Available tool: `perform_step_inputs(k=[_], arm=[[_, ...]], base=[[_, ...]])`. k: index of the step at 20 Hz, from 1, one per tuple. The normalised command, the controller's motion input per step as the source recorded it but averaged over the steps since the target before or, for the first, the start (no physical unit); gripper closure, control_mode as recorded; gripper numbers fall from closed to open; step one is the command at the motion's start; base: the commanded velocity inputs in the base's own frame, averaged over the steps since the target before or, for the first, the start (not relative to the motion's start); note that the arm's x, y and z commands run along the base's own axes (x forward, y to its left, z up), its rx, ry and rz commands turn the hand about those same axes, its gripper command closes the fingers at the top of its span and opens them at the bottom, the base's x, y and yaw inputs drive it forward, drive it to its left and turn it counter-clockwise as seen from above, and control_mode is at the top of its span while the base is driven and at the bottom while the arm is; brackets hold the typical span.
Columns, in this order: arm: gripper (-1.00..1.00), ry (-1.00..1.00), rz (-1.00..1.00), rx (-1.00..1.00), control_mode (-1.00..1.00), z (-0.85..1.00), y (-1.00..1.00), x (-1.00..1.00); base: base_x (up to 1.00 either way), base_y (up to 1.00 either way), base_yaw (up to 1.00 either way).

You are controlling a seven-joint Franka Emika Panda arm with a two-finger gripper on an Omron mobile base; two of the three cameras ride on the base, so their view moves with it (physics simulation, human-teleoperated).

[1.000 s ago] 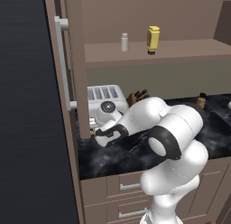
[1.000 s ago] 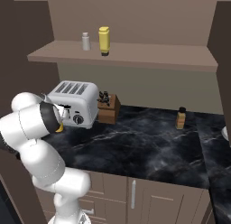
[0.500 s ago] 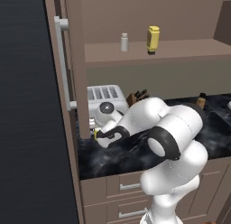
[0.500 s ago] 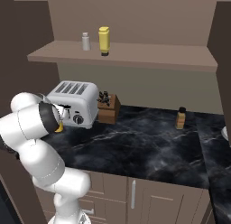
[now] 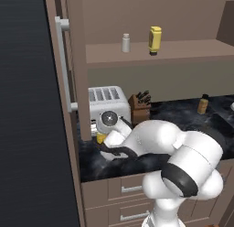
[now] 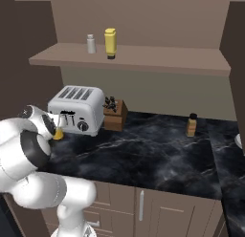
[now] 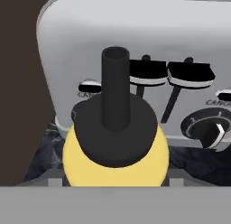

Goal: There are various items on the counter. Only move the condiments/shakers into the cabinet.

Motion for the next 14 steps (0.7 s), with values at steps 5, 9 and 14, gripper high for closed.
perform_step_inputs(k=[5,9,14], arm=[[1.0,-0.1,0.03,-0.06,-1.0,1.0,0.0,-0.65],[1.0,0.0,0.03,-0.02,-1.0,1.0,0.0,-0.34],[1.0,0.08,0.0,0.0,-1.0,1.0,0.0,-0.24]], base=[[0.0,0.0,0.0],[0.0,0.0,0.0],[0.0,0.0,0.0]])
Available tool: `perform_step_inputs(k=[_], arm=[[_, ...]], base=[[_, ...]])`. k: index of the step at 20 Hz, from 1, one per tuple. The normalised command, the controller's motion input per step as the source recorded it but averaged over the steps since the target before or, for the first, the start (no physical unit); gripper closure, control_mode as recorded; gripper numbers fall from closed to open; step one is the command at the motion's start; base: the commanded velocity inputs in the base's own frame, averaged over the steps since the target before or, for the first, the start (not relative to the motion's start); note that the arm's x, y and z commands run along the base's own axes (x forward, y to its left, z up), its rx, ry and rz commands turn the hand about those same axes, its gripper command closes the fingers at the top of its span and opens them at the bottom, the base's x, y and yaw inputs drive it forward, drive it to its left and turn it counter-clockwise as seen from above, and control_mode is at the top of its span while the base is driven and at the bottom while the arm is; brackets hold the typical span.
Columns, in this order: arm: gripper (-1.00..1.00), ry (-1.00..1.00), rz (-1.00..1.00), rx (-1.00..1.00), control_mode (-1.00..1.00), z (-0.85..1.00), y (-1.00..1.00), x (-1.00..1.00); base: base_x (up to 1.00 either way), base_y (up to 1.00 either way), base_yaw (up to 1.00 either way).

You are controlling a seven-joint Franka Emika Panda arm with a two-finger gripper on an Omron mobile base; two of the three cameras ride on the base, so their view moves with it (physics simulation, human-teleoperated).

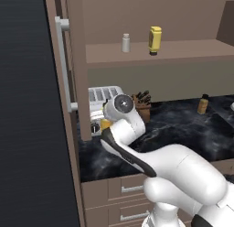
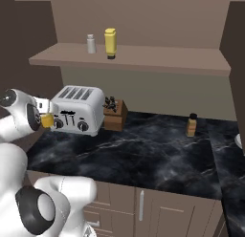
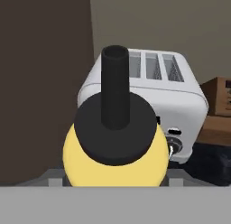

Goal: There are various items on the counter. Only move the condiments/shakers into the cabinet.

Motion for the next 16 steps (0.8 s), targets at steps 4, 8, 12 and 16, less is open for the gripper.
perform_step_inputs(k=[4,8,12,16], arm=[[1.0,0.1,0.01,-0.02,-1.0,1.0,0.0,-0.41],[1.0,0.03,0.01,-0.05,-1.0,1.0,0.0,-0.62],[1.0,-0.01,0.0,-0.11,-1.0,1.0,0.0,-0.62],[1.0,-0.19,0.04,-0.17,-1.0,0.89,-0.32,-0.39]], base=[[0.0,0.0,0.0],[0.0,0.0,0.0],[0.0,0.0,0.0],[0.0,0.0,0.0]])
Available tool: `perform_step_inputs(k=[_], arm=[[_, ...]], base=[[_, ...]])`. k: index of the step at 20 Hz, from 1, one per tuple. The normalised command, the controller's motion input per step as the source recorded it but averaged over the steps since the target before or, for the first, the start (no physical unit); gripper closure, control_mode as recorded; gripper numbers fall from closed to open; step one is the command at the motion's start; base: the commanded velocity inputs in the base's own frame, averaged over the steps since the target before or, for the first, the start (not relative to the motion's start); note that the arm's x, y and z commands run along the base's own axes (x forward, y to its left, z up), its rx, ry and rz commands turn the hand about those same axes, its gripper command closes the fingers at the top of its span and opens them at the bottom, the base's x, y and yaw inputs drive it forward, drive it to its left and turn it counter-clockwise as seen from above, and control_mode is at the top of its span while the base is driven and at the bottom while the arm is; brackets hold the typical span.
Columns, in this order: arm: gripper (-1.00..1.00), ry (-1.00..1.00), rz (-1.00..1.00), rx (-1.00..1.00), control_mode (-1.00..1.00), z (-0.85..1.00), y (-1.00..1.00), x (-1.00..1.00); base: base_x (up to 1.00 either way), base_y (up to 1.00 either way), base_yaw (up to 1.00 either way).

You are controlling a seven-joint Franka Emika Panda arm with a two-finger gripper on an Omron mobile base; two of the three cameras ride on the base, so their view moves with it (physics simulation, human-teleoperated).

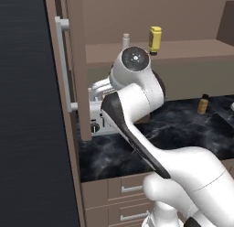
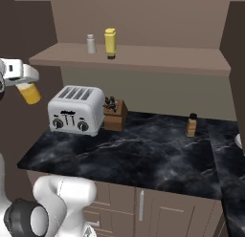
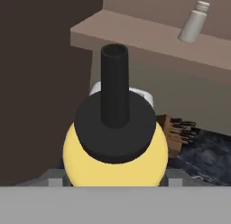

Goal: There are various items on the counter. Only move the condiments/shakers into the cabinet.

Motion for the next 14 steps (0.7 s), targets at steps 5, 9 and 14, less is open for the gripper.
perform_step_inputs(k=[5,9,14], arm=[[1.0,-0.1,0.08,0.0,-1.0,0.86,-0.24,-0.2],[1.0,0.0,0.0,0.01,-1.0,0.74,-0.02,0.0],[1.0,-0.01,0.05,0.12,-1.0,0.34,-0.25,0.0]], base=[[0.0,0.0,0.0],[0.0,0.0,0.0],[0.0,0.0,0.0]])
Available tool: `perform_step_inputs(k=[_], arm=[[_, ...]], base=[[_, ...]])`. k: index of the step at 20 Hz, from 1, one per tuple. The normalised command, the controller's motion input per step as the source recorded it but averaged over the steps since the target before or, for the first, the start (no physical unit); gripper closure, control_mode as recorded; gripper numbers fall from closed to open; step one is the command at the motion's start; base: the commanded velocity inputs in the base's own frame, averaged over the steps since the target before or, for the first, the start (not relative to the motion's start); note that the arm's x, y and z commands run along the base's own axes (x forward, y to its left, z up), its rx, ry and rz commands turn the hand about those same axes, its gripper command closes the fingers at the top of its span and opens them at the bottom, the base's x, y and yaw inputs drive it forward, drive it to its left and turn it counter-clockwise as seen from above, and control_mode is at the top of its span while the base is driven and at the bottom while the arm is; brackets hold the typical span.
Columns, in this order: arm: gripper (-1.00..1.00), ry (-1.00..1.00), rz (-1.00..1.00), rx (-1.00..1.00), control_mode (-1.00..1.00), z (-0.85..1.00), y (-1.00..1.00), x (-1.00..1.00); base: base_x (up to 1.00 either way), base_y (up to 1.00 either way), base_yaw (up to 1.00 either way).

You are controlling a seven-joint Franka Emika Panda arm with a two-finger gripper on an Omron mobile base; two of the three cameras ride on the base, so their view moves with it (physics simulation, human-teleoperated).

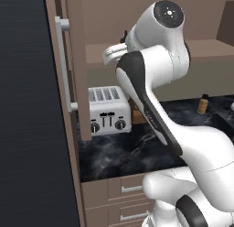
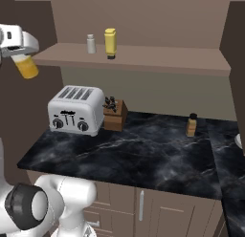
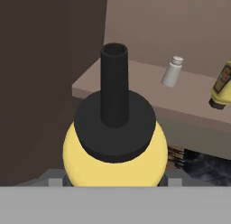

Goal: There are various items on the counter. Only move the condiments/shakers into the cabinet.

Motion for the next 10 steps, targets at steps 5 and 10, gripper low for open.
perform_step_inputs(k=[5,10], arm=[[1.0,-0.12,0.14,0.08,-1.0,0.0,-0.37,-0.06],[1.0,-0.14,0.0,-0.02,-1.0,0.01,0.0,-0.01]], base=[[0.0,0.0,0.0],[0.0,0.0,0.0]])
